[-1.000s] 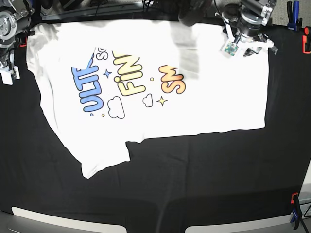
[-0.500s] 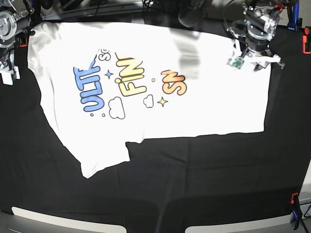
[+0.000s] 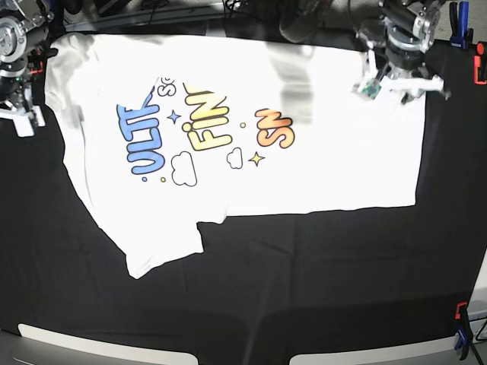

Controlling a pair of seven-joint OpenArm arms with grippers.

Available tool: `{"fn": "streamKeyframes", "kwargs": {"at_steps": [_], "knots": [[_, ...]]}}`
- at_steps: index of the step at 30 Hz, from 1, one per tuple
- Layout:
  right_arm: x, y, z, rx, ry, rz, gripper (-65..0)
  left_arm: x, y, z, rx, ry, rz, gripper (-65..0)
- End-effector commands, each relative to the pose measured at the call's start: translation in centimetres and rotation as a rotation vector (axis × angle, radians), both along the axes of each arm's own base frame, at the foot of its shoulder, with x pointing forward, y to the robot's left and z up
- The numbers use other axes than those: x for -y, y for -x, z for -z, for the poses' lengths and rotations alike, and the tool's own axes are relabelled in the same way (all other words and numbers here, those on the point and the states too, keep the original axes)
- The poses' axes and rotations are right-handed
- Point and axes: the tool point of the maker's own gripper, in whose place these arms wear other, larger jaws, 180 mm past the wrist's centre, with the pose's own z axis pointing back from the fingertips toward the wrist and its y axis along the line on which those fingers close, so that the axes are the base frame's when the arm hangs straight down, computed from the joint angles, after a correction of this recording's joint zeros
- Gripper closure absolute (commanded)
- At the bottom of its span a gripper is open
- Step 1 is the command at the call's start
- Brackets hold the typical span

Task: Layout the t-shirt on the table in an organized manner, then fold the t-shirt properly
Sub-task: 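Move both grippers down the shirt sides and grasp the side edges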

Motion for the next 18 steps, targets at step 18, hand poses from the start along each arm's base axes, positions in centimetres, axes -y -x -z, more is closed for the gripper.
{"fn": "streamKeyframes", "kwargs": {"at_steps": [18], "knots": [[-2.6, -4.5, 1.4, 0.092, -0.432, 0.081, -25.0, -6.0, -15.3, -7.8, 0.369, 0.108, -0.258, -21.6]]}}
